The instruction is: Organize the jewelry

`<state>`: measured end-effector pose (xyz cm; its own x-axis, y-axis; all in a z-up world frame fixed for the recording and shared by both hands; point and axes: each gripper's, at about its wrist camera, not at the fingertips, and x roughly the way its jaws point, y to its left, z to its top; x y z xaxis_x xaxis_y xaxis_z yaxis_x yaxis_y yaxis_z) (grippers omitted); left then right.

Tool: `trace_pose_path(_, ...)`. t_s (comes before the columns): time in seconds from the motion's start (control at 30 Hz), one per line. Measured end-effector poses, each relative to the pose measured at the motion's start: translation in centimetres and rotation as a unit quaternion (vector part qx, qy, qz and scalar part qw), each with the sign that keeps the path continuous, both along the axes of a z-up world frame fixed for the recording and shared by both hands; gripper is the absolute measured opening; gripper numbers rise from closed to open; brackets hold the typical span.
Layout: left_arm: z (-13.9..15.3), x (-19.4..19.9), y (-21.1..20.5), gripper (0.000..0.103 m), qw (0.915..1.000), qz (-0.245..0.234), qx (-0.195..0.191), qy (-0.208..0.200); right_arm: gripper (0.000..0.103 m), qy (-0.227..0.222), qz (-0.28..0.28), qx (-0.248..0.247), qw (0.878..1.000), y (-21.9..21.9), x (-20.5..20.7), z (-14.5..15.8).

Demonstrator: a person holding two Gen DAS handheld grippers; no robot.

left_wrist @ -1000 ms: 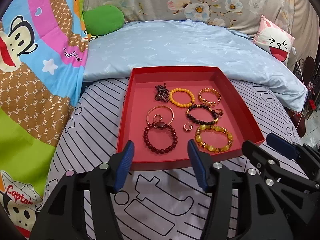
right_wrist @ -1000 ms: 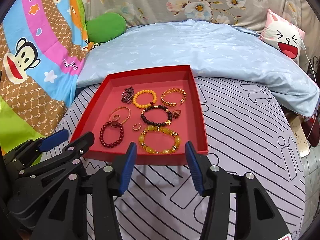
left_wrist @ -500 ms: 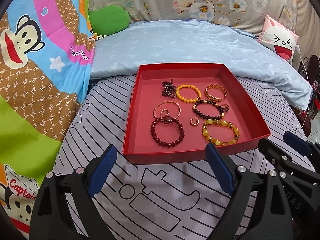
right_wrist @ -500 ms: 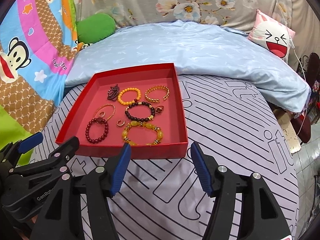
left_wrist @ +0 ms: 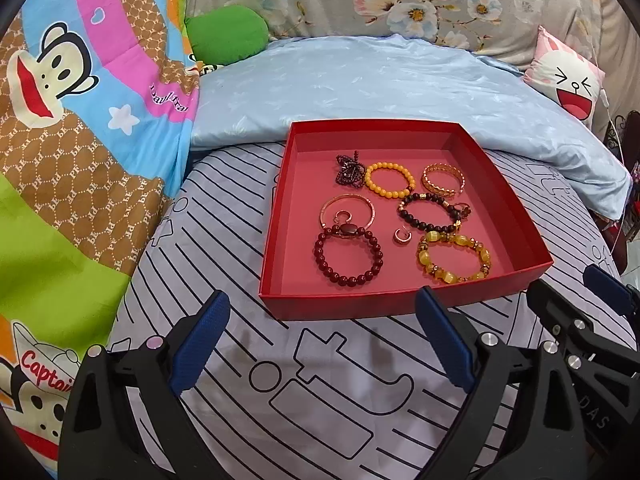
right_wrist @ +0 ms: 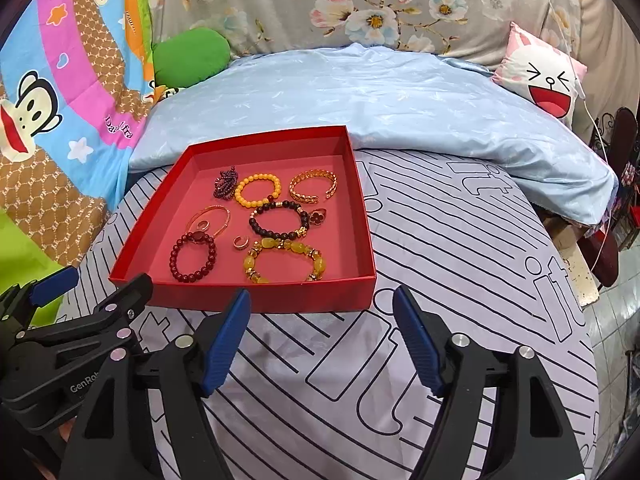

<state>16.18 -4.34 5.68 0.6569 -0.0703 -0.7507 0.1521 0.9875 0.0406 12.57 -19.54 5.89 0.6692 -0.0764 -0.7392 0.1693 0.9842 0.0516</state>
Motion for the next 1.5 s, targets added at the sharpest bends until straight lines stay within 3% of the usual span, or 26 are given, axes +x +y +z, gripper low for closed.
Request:
trace_pose_path(0.17, -0.1, 0.1, 0.2, 0.089, 1.0000, 0.006, 0.001, 0.002, 0.084, 0.003, -0.001, 0.011, 1.000, -0.2, 0.0, -0.2)
trace_pose_path(0.5, -0.4, 0.1, 0.3, 0.089, 0.9999, 0.011, 0.005, 0.004, 0.086, 0.013, 0.001, 0.026, 1.000, -0.4, 0.2, -0.7)
trace_pose_path(0.6, -0.5, 0.2, 0.5, 0.091, 0.9999, 0.015, 0.004, 0.005, 0.097, 0.005, -0.001, 0.025, 1.000, -0.5, 0.1, -0.6)
trace_pose_path(1.5, -1.0, 0.1, 0.8, 0.094, 0.9994, 0.029, 0.013, 0.012, 0.097, 0.011, -0.001, 0.009, 1.000, -0.1, 0.2, -1.0)
